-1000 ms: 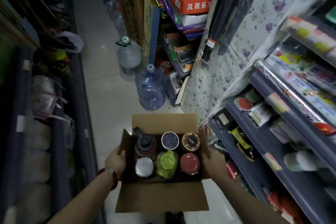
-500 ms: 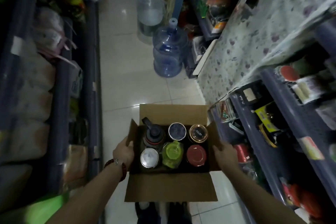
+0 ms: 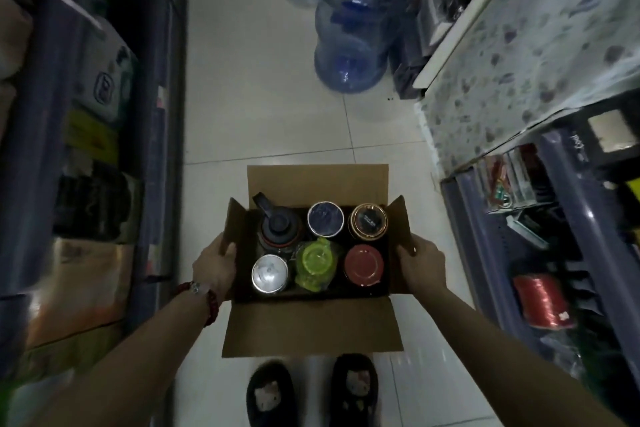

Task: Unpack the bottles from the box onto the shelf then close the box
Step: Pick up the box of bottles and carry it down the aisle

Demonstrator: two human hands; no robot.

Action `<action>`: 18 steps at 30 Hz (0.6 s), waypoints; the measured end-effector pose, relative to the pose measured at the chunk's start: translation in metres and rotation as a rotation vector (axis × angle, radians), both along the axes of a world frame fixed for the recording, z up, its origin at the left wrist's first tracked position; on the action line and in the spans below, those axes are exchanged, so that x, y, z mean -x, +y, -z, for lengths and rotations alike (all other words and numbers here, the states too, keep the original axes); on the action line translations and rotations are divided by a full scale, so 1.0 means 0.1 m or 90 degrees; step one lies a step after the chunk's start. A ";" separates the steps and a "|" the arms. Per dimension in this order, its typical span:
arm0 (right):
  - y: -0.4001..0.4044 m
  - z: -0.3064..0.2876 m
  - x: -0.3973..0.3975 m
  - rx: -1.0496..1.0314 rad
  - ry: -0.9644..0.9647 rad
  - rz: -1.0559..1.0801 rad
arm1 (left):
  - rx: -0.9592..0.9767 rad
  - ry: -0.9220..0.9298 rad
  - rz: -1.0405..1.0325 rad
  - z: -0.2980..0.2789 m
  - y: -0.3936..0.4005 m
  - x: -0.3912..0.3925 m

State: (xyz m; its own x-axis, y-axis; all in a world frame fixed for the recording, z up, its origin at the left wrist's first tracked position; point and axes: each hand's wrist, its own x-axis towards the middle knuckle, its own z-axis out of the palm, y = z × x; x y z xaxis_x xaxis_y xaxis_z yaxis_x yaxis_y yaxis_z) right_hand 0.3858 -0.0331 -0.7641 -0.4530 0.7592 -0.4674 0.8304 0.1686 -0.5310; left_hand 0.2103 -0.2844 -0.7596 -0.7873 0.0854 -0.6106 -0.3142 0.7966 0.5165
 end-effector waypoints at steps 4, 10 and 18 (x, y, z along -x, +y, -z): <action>0.09 0.47 0.23 -0.013 -0.007 -0.031 | 0.007 0.013 -0.017 0.49 0.03 0.10; 0.13 1.00 0.44 0.007 0.003 -0.021 | 0.010 0.027 -0.030 1.00 0.07 0.26; 0.08 1.42 0.44 0.007 0.005 -0.005 | 0.023 0.029 -0.024 1.42 0.04 0.29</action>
State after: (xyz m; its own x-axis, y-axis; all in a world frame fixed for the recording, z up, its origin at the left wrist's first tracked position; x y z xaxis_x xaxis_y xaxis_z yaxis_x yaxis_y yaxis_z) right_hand 0.3414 -0.0248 -0.9061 -0.4634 0.7500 -0.4720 0.8245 0.1696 -0.5399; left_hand 0.1810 -0.2801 -0.9012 -0.8163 0.0340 -0.5767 -0.3215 0.8026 0.5024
